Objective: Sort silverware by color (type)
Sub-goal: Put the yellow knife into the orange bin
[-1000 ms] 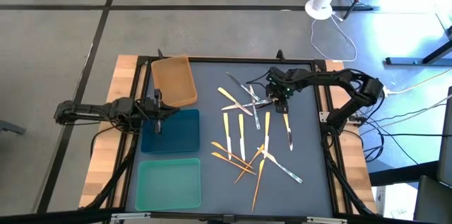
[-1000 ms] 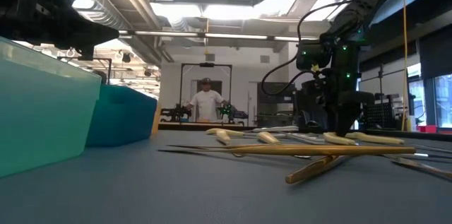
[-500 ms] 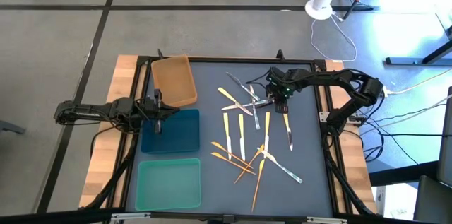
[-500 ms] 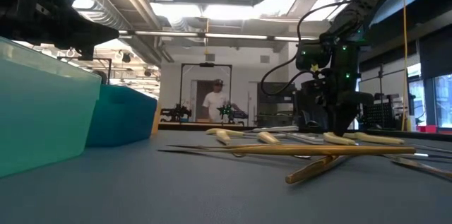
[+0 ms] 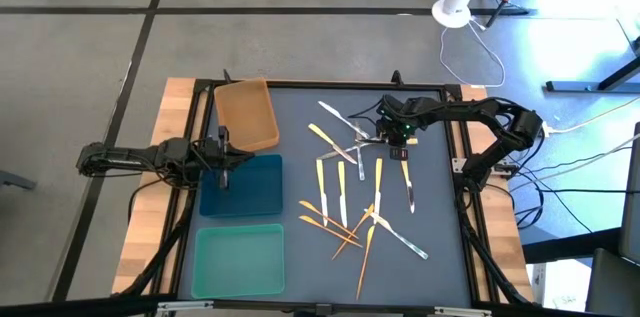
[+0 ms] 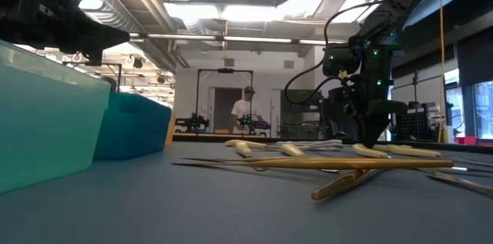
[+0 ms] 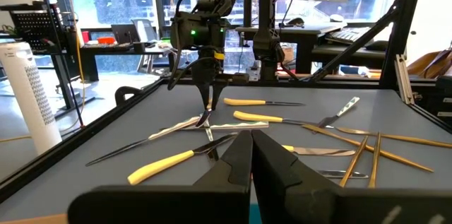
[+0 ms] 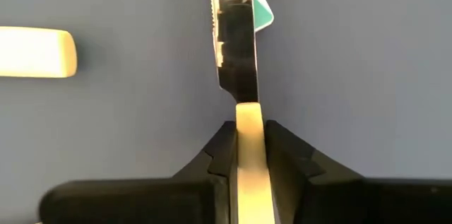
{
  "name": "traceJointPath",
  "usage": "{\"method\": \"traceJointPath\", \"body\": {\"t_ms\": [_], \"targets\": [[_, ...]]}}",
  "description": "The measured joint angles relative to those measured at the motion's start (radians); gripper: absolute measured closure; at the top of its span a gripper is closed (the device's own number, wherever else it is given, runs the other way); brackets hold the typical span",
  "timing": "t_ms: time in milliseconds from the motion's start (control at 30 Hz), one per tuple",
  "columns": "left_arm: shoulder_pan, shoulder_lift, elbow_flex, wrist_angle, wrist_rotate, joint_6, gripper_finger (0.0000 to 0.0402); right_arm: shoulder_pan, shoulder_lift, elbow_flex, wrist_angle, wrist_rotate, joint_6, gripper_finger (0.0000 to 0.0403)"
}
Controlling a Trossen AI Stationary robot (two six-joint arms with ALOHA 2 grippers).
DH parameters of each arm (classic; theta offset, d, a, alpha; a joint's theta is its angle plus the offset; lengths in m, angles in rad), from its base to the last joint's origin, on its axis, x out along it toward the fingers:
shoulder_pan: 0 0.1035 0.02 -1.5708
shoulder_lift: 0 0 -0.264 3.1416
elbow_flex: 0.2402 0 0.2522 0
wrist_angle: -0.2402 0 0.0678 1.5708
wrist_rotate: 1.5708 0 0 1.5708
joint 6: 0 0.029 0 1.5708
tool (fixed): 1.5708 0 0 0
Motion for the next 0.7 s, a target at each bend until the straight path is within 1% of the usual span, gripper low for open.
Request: {"method": "traceJointPath", "body": {"t_ms": [233,700], "targets": [[0.0,0.0,0.0,0.0,0.0,0.0,0.0401,0.0,0.0,0.0,-0.003,0.001,0.0,0.0365],[0.0,0.0,0.0,0.0,0.0,0.0,0.0401,0.001,-0.002,0.002,-0.03,0.0,-0.02,0.0367]]}}
